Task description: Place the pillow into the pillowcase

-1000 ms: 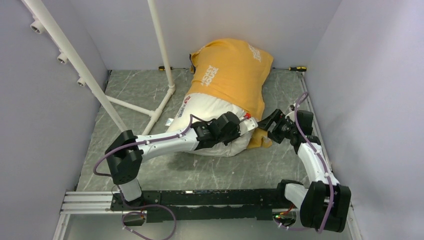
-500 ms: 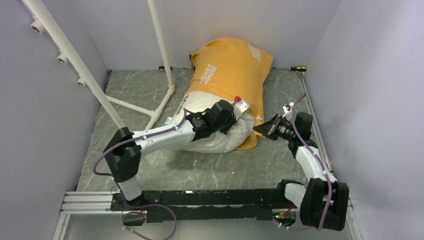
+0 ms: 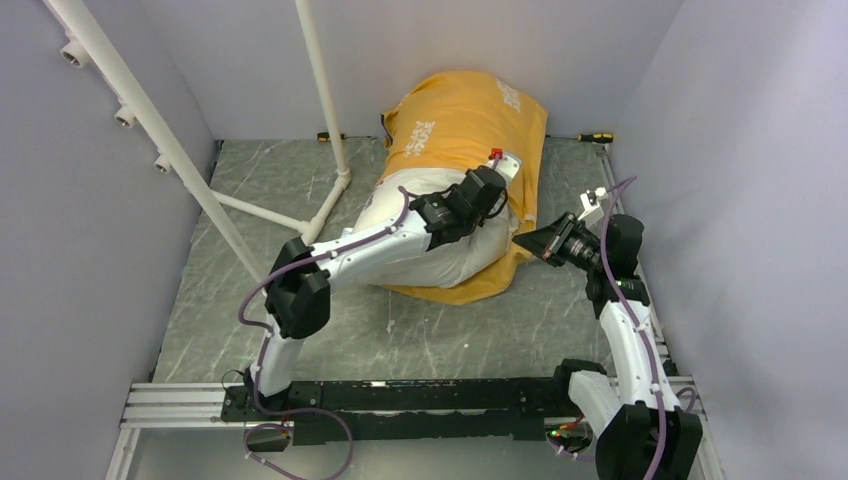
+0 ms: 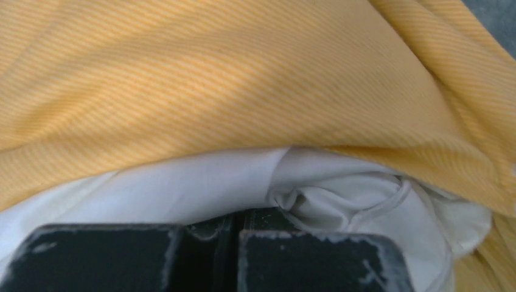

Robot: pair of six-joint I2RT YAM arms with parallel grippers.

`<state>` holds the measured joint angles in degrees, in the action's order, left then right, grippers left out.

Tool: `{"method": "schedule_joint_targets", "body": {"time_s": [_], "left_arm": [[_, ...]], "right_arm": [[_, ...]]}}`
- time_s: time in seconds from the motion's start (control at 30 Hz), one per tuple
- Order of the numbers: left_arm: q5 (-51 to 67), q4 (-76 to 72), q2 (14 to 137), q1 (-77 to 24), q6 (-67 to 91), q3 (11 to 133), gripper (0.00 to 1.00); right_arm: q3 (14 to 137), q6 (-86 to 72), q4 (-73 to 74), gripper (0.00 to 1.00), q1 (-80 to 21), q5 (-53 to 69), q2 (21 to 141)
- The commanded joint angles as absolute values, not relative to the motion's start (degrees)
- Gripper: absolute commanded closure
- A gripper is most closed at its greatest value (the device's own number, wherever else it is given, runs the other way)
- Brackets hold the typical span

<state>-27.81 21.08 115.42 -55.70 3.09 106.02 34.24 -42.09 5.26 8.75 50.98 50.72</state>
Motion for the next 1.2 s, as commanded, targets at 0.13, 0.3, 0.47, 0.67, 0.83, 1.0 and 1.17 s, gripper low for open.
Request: {"method": "schedule_joint_targets", "body": {"time_s": [0.13, 0.3, 0.47, 0.67, 0.83, 1.0, 1.17], "left_arm": [[-40.2, 12.7, 125.4, -45.4, 1.1, 118.6, 1.00], [-43.8, 9.8, 126.6, -42.3, 1.8, 124.9, 1.00], [-38.0, -12.8, 123.0, -45.8, -1.6, 108.9, 1.00], [-32.6, -39.0, 124.0, -51.6, -0.4, 88.6, 1.00], [-31.0, -36.2, 129.3, -55.5, 5.1, 85.6, 1.00], [-34.0, -21.9, 136.1, -55.4, 7.0, 94.5, 1.00], [-33.1, -16.5, 137.6, -52.5, 10.0, 99.6, 1.00]], "right_arm": [[48.2, -49.6, -1.1, 1.00, 0.6, 68.2, 49.6], [50.7, -53.8, -5.8, 1.00, -5.0, 67.7, 51.2], [50.4, -60.9, -13.3, 1.00, -6.3, 67.4, 52.2], [48.1, -76.1, -31.3, 1.00, -7.0, 65.0, 52.1], [50.6, -81.3, -35.5, 1.00, -7.6, 64.2, 52.6], [53.7, -81.0, -32.5, 1.00, -8.6, 64.0, 51.4], [54.3, -82.5, -32.6, 1.00, -9.6, 64.7, 50.1]]}}
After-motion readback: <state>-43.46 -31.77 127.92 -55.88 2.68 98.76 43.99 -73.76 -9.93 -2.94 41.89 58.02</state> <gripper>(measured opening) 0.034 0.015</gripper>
